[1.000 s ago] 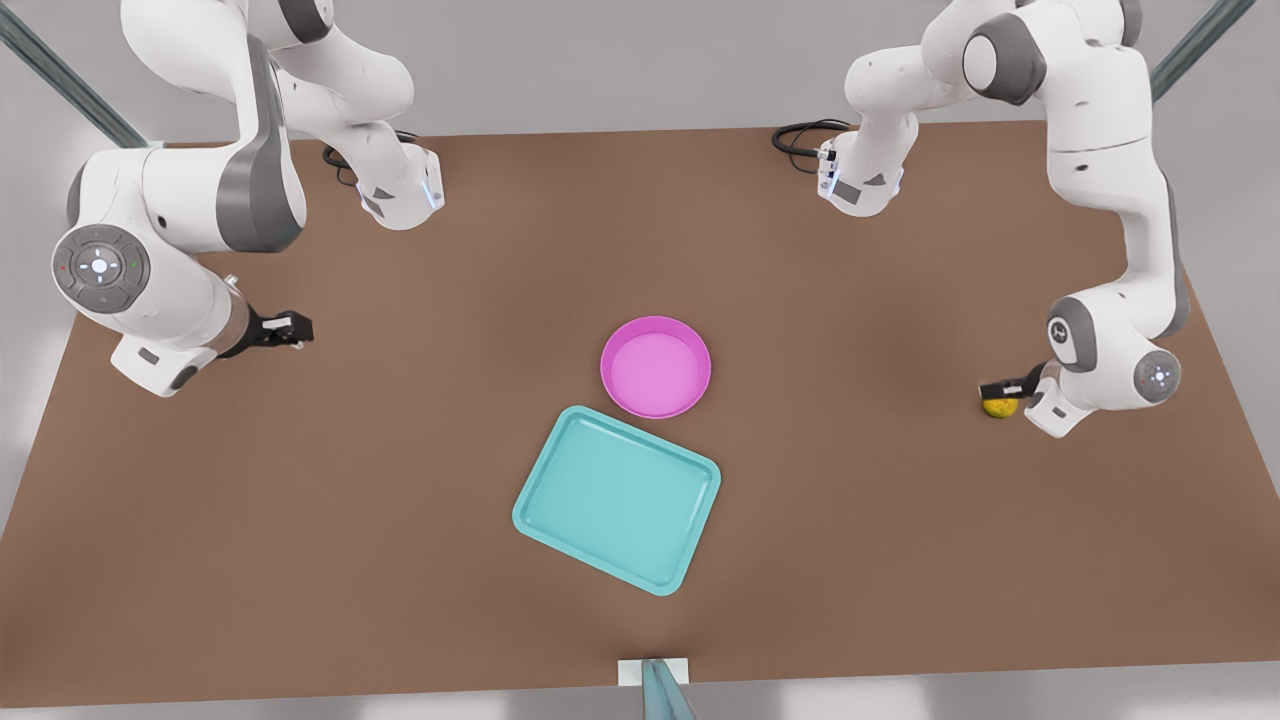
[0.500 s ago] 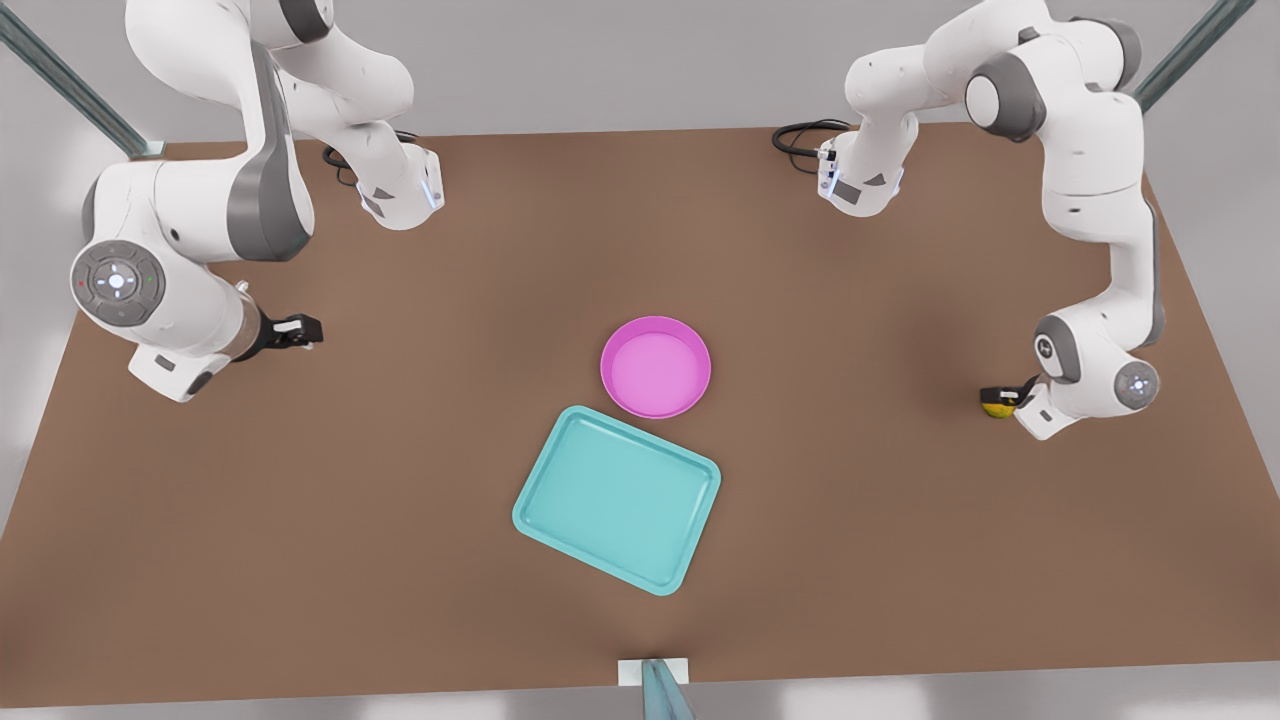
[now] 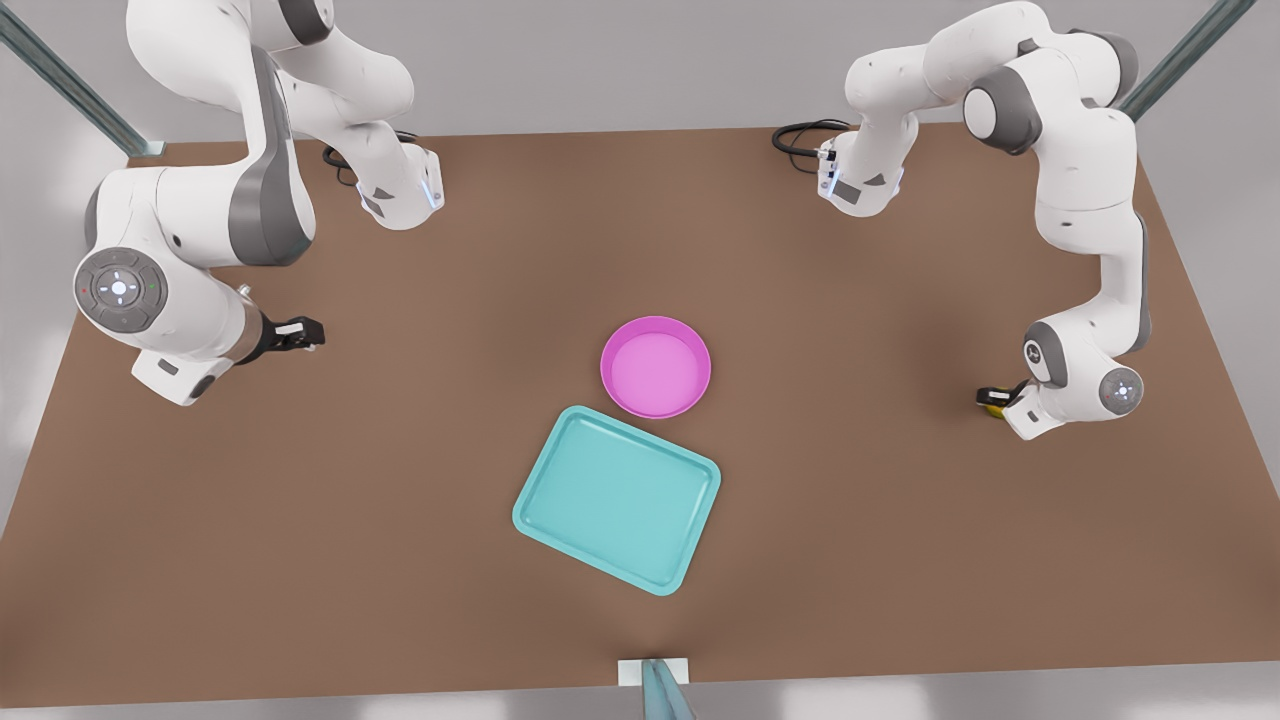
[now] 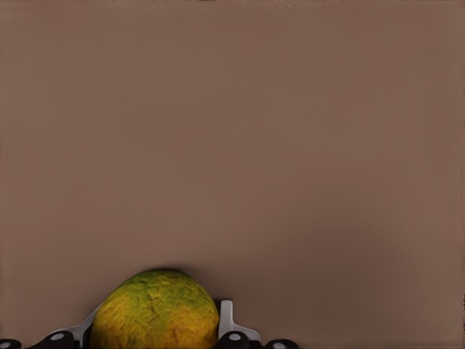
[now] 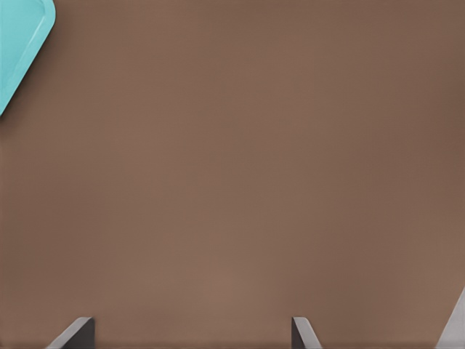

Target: Place the orange on the plate with the left arm and the plate on the tray with the right arm

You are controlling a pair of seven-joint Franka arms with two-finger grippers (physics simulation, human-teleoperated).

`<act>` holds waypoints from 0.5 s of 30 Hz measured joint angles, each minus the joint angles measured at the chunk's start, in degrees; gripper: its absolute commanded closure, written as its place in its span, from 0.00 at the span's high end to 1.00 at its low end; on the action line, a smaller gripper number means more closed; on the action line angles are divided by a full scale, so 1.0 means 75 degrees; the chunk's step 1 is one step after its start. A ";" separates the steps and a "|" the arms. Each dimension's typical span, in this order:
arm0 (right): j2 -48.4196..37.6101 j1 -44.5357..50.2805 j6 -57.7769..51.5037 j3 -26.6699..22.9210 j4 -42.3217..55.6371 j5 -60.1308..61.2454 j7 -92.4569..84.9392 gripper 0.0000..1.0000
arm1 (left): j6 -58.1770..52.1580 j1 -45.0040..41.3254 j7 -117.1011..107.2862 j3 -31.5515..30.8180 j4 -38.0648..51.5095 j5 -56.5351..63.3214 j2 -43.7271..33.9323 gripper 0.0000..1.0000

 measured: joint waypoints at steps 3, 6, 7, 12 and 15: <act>0.0019 -0.0012 0.0004 0.0000 0.0000 0.0003 -0.0006 1.00 | -0.0294 -0.0136 0.0001 -0.0006 0.0003 0.0023 -0.0585 0.61; 0.0024 -0.0017 0.0007 0.0000 0.0000 0.0006 -0.0013 1.00 | -0.0869 -0.0319 -0.0091 -0.0714 0.0320 0.0021 -0.1265 0.61; 0.0024 -0.0021 0.0008 0.0000 0.0000 0.0009 -0.0015 1.00 | -0.1190 -0.0754 -0.0238 -0.1097 0.0784 0.0019 -0.1327 0.61; 0.0035 -0.0036 0.0010 0.0000 0.0000 0.0035 -0.0024 1.00 | -0.2442 -0.4747 -0.1853 -0.1553 0.3726 -0.0391 -0.0060 0.61; 0.0049 -0.0036 0.0011 0.0000 0.0000 0.0050 -0.0028 1.00 | -0.2792 -0.5984 -0.3082 -0.1792 0.4885 -0.0665 0.0926 0.61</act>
